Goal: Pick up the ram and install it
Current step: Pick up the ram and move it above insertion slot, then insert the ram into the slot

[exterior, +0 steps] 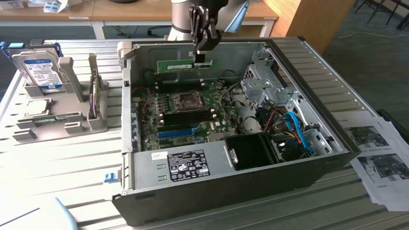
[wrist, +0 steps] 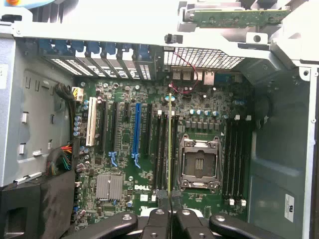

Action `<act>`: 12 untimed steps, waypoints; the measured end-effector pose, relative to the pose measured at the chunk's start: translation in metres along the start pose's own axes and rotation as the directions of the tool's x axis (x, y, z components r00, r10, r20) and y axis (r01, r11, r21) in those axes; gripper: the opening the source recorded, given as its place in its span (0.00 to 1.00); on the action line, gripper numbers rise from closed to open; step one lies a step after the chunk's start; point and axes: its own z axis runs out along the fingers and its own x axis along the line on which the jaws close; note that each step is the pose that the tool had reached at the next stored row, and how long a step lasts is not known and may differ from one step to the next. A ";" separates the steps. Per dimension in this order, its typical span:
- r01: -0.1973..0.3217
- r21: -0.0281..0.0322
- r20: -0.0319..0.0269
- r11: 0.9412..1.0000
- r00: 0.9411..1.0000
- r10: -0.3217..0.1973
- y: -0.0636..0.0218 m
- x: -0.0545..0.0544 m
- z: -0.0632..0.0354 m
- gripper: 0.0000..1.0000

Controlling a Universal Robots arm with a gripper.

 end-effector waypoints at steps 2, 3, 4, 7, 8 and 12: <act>0.000 0.000 0.000 1.000 1.000 0.000 0.0000 0.000 -0.0001 0.11; 0.000 0.000 0.000 1.000 1.000 0.000 0.0000 0.000 -0.0001 0.11; 0.000 0.000 0.000 1.000 1.000 0.000 0.0000 0.000 -0.0001 0.11; 0.000 0.000 0.000 1.000 1.000 0.000 0.0000 0.000 -0.0001 0.11; 0.000 0.000 0.000 1.000 1.000 0.000 0.0000 0.000 -0.0001 0.11; 0.000 0.000 0.000 1.000 1.000 0.000 0.0000 0.000 0.0000 0.11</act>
